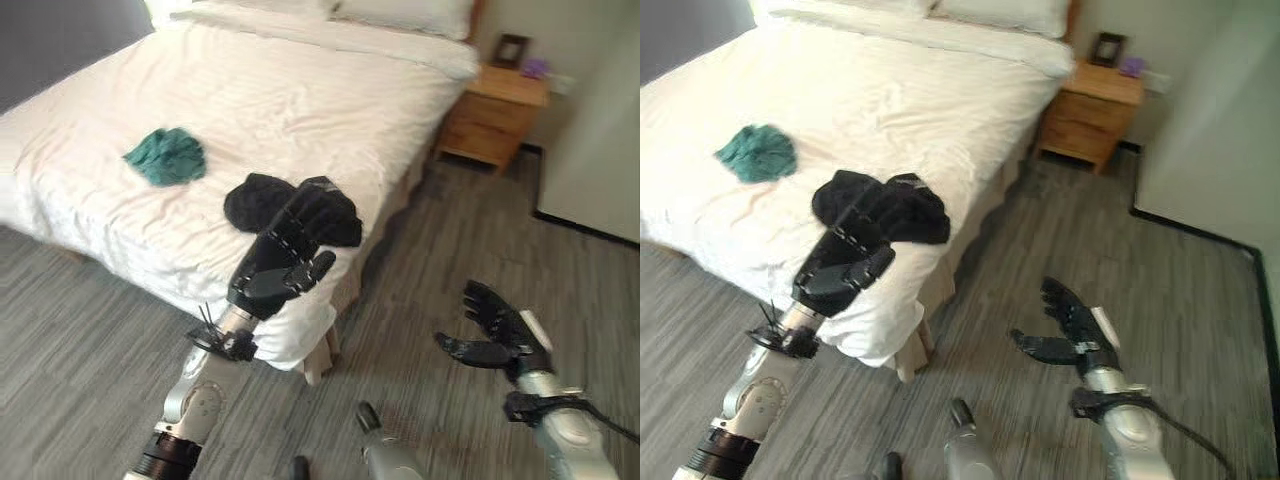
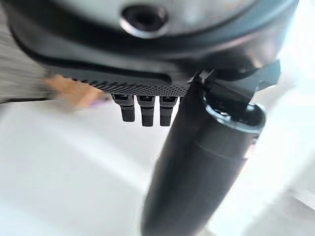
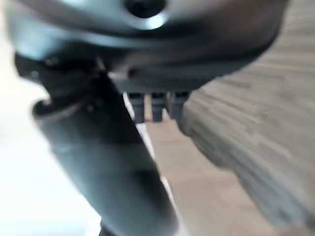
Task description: Pick up bed clothes into laundry basket.
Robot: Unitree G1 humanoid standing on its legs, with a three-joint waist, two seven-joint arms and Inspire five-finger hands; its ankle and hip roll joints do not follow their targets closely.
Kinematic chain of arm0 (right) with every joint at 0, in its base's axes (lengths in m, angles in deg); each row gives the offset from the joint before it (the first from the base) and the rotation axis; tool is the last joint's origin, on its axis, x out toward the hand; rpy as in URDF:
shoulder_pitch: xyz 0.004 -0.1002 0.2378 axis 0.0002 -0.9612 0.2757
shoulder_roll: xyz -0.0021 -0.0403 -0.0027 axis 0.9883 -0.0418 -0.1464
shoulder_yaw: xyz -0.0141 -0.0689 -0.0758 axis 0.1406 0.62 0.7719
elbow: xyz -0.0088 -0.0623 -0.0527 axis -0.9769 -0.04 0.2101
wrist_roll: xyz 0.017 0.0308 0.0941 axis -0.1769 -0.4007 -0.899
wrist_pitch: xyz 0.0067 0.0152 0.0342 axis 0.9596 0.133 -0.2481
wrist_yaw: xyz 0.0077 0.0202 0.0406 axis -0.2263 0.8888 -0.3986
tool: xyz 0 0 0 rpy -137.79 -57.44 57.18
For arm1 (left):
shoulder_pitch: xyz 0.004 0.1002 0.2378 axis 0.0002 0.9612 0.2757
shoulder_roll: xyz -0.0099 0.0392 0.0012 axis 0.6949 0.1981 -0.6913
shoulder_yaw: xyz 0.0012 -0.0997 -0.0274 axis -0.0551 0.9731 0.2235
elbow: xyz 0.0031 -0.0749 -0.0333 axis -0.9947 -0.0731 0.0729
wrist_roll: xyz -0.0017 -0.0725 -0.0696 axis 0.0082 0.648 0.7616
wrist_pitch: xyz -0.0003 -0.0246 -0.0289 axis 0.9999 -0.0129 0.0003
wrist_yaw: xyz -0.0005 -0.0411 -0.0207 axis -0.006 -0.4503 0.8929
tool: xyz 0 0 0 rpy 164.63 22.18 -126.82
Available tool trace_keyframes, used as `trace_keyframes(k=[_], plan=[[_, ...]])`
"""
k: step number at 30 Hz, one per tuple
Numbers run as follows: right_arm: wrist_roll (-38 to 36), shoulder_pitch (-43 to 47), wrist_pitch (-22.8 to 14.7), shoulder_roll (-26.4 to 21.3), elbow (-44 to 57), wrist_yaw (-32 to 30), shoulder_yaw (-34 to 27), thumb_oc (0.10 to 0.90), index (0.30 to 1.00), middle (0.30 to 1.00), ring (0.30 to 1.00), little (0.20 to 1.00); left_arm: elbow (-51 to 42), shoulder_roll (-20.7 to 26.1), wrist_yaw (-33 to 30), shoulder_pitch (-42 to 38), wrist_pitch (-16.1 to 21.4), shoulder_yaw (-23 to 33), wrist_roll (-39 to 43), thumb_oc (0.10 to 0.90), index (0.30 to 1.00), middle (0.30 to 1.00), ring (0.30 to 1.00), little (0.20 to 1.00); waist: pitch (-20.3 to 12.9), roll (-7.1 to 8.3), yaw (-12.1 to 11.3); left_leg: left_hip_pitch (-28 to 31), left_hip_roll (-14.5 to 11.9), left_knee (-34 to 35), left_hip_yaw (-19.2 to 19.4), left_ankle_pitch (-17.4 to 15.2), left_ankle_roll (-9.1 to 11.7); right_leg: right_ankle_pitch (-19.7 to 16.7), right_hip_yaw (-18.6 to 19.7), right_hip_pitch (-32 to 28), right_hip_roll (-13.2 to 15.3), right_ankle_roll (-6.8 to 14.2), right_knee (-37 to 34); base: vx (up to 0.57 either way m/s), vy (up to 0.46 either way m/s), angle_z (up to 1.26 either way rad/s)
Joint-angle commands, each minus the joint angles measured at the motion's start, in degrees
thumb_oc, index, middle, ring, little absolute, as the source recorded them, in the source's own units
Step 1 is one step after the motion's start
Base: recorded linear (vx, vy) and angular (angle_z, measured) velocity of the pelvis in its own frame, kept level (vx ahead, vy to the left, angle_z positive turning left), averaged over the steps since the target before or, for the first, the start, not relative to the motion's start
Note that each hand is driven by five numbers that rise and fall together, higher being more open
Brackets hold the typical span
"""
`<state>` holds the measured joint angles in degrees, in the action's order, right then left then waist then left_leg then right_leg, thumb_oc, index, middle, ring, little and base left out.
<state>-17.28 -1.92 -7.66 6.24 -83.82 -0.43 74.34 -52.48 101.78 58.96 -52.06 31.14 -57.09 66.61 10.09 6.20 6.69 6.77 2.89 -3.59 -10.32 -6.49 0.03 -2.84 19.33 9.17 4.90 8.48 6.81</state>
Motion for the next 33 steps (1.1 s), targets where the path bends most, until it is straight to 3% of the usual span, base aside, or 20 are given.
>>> trace_keyframes(k=[1, 2, 5, 12, 13, 16, 19, 23, 25, 33], plan=[[-5.14, 13.15, -8.62, -9.86, 5.05, -0.18, -6.42, 0.800, 0.900, 0.900, 0.900, 0.900, -0.49, -0.40, -0.49, 1.12, 5.64, 5.89, 1.36, 0.800, 0.900, 0.900, 0.900, 0.900, -5.39, -2.05, -2.16, -2.22, 0.12, 4.74, 7.32, 5.31, -1.73, -1.68, -4.90, -7.22, -3.10, 0.15, -4.88, 0.21, -0.321, 1.08], [-6.41, 17.85, -8.83, -14.95, 2.09, -0.12, -5.65, 0.800, 0.900, 0.900, 0.900, 0.900, -0.01, -0.15, -0.47, 1.36, 5.47, 6.12, 1.87, 0.800, 0.900, 0.900, 0.900, 0.900, -5.68, -1.65, -3.24, -2.84, 0.02, 5.55, 5.72, 6.72, -0.98, -2.15, -6.20, -8.24, -3.09, -0.36, -6.44, 0.19, -0.303, 0.87], [-4.14, 23.84, -8.39, -21.93, 4.47, 0.73, -1.65, 0.800, 0.900, 0.900, 0.900, 0.900, -0.06, 0.46, -3.97, 3.21, 7.49, 7.97, -1.21, 0.800, 0.900, 0.900, 0.900, 0.900, -6.21, -1.61, -5.01, -2.71, -0.92, 7.18, 3.78, 7.92, 0.14, -1.73, -8.65, -10.00, -3.63, -1.81, -8.43, 0.12, -0.193, 0.78], [4.06, 34.91, -7.18, -30.05, 4.02, 1.41, 9.65, 0.800, 0.900, 0.900, 0.900, 0.900, -1.53, -0.19, -7.80, 6.98, 8.69, 8.78, -5.31, 0.800, 0.900, 0.900, 0.900, 0.900, -6.35, -0.65, -7.53, -2.94, -1.60, 8.11, -0.05, 8.81, 1.56, -1.58, -13.18, -12.27, -3.98, -3.48, -10.98, 0.07, -0.076, 0.29], [7.26, 37.51, -6.67, -31.71, 2.87, 1.66, 13.29, 0.800, 0.900, 0.900, 0.900, 0.900, -1.84, -0.21, -8.37, 8.20, 8.67, 8.85, -5.59, 0.800, 0.900, 0.900, 0.900, 0.900, -6.04, -0.24, -8.92, -2.94, -1.81, 8.26, -0.92, 8.66, 1.94, -1.05, -14.31, -12.83, -4.11, -3.82, -11.24, 0.04, -0.043, 0.13], [14.79, 43.63, -5.99, -36.16, 2.35, 2.20, 21.50, 0.800, 0.900, 0.900, 0.900, 0.900, -1.70, 0.01, -8.39, 9.46, 8.08, 8.99, -5.45, 0.800, 0.900, 0.900, 0.900, 0.900, -5.54, 0.18, -9.76, -3.65, -1.76, 8.35, -2.60, 9.10, 2.39, -0.88, -16.12, -12.98, -4.07, -3.93, -11.40, 0.02, -0.043, 0.27], [29.91, 50.98, -6.17, -42.73, 2.50, 2.21, 32.42, 0.800, 0.900, 0.900, 0.900, 0.900, -1.49, 0.85, -7.74, 10.97, 7.09, 9.23, -5.12, 0.800, 0.900, 0.900, 0.900, 0.900, -5.20, 0.57, -11.12, -4.21, -1.67, 8.44, -3.92, 9.36, 2.79, -0.62, -17.66, -13.07, -4.06, -4.04, -11.55, 0.03, -0.022, 0.40], [41.94, 59.92, -5.20, -42.41, 0.31, -0.10, 41.88, 0.800, 0.900, 0.900, 0.900, 0.900, 4.47, 0.12, -8.29, 10.89, 5.86, 8.77, -3.37, 0.800, 0.900, 0.900, 0.900, 0.900, -4.55, 0.41, -11.76, -5.36, -1.39, 8.57, -5.67, 9.86, 3.17, -0.22, -19.46, -12.78, -3.84, -4.16, -11.57, 0.02, -0.005, 0.27], [49.40, 64.19, -2.58, -40.51, 0.76, -1.30, 44.65, 0.800, 0.900, 0.900, 0.900, 0.900, 16.07, -2.09, -11.49, 10.89, 4.58, 9.83, -4.28, 0.800, 0.900, 0.900, 0.900, 0.900, -3.61, 0.03, -11.83, -6.77, -1.23, 8.59, -6.36, 10.17, 3.24, -0.25, -20.15, -11.80, -3.77, -4.26, -11.66, -0.02, -0.001, 0.29], [60.51, 69.71, 3.05, -32.49, 0.64, -4.20, 43.79, 0.800, 0.900, 0.900, 0.900, 0.900, 34.16, -4.33, -12.70, 13.24, 0.26, 13.87, -4.19, 0.800, 0.900, 0.900, 0.900, 0.900, -0.22, -1.03, -13.73, -12.38, -0.96, 8.59, -6.19, 11.28, 3.13, -1.34, -20.15, -6.29, -3.80, -4.26, -11.81, -0.05, 0.013, 0.04]])
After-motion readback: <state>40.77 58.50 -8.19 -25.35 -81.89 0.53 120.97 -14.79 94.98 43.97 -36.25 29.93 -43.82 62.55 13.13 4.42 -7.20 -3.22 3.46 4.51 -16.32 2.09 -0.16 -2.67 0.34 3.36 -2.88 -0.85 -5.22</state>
